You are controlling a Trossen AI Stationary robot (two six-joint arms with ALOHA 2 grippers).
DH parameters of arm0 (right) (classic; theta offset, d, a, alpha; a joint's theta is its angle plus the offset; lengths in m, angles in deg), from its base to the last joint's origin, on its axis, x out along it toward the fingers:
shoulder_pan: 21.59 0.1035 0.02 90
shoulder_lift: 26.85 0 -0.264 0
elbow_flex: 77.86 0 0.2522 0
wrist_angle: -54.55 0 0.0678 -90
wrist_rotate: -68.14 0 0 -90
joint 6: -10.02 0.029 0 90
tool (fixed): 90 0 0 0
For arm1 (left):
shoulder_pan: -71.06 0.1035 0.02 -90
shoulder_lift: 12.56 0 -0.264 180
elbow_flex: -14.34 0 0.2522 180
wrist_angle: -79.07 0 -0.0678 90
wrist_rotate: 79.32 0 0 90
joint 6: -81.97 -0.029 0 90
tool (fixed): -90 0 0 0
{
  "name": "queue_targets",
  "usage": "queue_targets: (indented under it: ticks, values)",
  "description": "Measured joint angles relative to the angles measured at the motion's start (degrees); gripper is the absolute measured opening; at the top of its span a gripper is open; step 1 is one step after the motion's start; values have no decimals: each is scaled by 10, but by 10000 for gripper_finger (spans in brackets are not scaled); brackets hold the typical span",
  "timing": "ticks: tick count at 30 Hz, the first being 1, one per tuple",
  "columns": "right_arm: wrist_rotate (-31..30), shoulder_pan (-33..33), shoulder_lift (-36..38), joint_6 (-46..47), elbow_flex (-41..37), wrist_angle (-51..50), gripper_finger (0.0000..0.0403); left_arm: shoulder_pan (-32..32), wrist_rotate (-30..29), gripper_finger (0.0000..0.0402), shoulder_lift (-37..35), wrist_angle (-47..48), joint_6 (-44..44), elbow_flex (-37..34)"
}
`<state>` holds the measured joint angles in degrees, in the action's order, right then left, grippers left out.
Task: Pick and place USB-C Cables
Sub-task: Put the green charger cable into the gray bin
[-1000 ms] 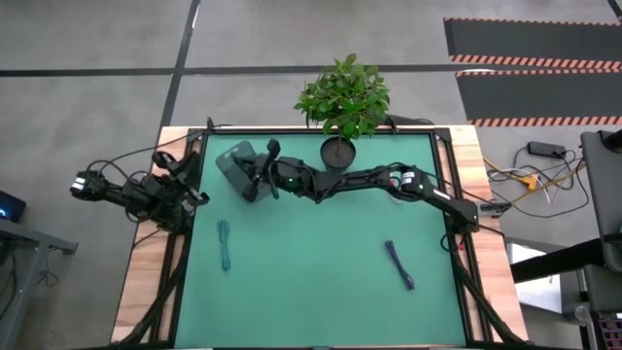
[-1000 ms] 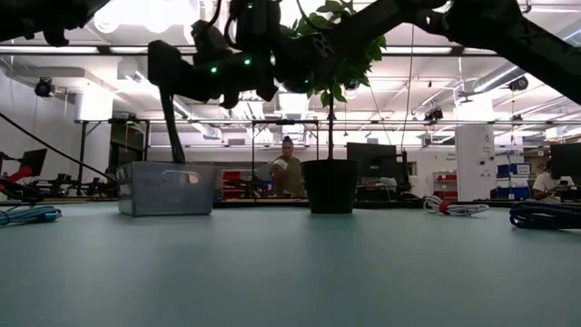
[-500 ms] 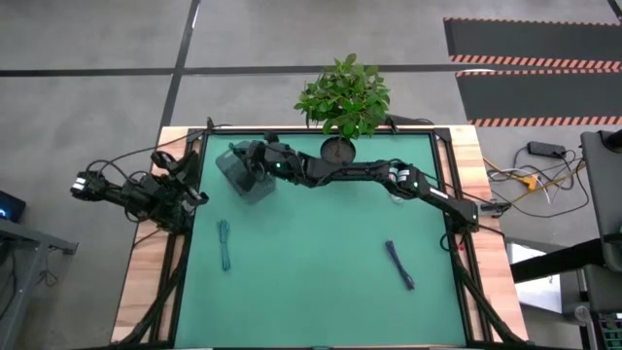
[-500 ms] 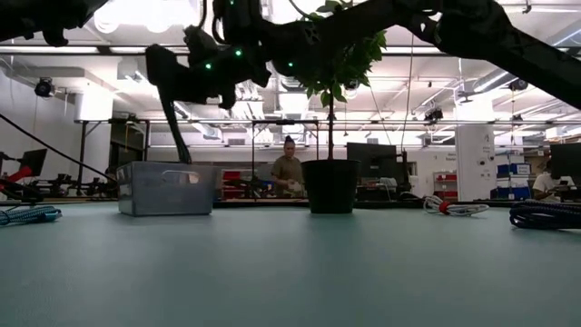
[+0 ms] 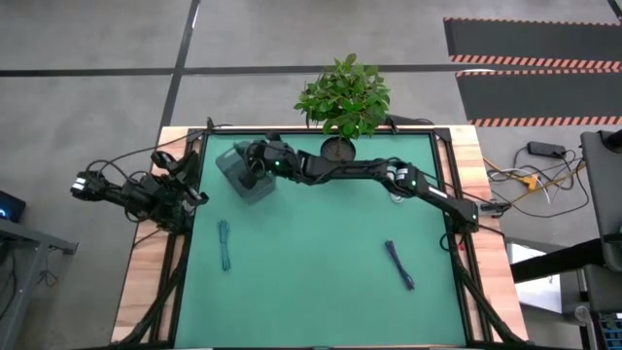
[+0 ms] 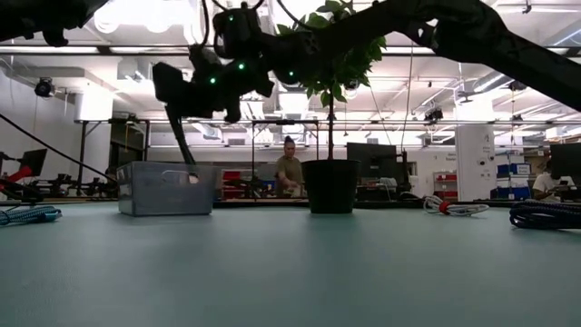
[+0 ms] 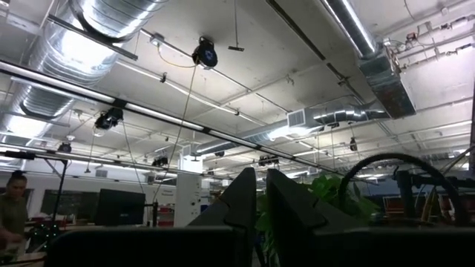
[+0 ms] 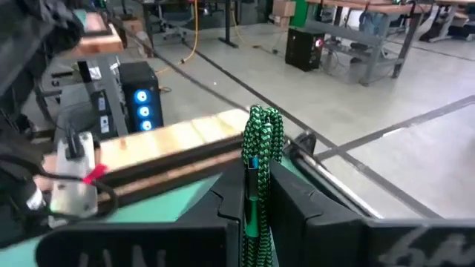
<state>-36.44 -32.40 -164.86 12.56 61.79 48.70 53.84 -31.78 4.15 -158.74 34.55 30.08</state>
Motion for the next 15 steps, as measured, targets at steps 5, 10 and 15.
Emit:
queue_targets:
  ticks: [5,10,15]
  values:
    - [-4,0,-16,6,-1,-1,27,0,0,19,-1,0,0,0]
    - [-5,0,-26,7,-1,2,29,0,0,19,-1,0,0,0]
    - [-5,0,-31,6,-1,0,29,0,0,19,-1,0,0,0]
